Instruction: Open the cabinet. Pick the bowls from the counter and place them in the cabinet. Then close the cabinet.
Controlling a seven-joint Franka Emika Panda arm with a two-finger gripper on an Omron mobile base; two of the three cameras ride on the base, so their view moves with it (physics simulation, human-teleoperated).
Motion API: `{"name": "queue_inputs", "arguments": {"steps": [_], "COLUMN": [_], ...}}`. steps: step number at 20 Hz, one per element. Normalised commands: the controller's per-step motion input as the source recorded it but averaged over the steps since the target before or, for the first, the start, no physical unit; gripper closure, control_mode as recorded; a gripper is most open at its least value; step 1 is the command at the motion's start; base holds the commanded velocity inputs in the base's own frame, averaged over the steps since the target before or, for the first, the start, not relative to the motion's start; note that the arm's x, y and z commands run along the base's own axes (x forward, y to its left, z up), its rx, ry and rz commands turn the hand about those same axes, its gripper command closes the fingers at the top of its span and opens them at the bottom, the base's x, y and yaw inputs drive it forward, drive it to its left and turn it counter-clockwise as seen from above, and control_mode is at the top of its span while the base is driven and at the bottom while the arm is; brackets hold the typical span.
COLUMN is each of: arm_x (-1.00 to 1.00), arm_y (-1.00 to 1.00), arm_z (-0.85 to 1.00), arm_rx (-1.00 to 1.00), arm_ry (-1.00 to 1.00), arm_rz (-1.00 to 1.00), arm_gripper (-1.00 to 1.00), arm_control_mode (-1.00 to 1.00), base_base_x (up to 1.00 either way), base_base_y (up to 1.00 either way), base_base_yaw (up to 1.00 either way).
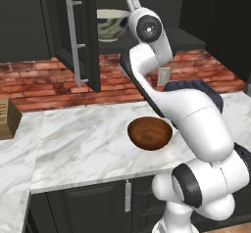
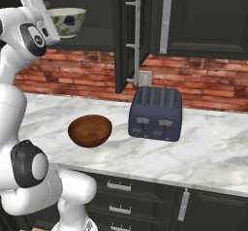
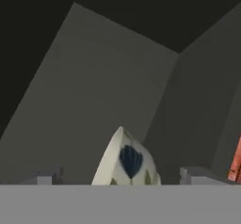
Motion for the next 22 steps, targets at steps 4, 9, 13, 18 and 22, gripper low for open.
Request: {"name": "queue_inputs", "arguments": {"steps": [4,9,13,18,22], "arm_x": [-1.0,-1.0,-1.0,-0.57,-0.02], "arm_y": [-0.28,-0.58,-0.75,-0.49,-0.38], "arm_z": [0.03,-0.61,-0.76,-0.59,-0.43], "arm_rx": [0.0,0.0,0.0,0.0,0.0], "arm_ry": [-0.11,-0.01,0.13,0.44,0.56], "arm_rz": [-0.09,-0.09,-0.1,0.01,0.09], "arm_gripper": [-1.0,-1.0,-1.0,-1.0,-1.0], "arm_control_mode": [-1.0,-1.0,-1.0,-1.0,-1.0], "base_base_x": [0.0,0.0,0.0,0.0,0.0], "base_base_y": [0.0,0.0,0.0,0.0,0.0], "base_base_yaw": [0.0,0.0,0.0,0.0,0.0]}}
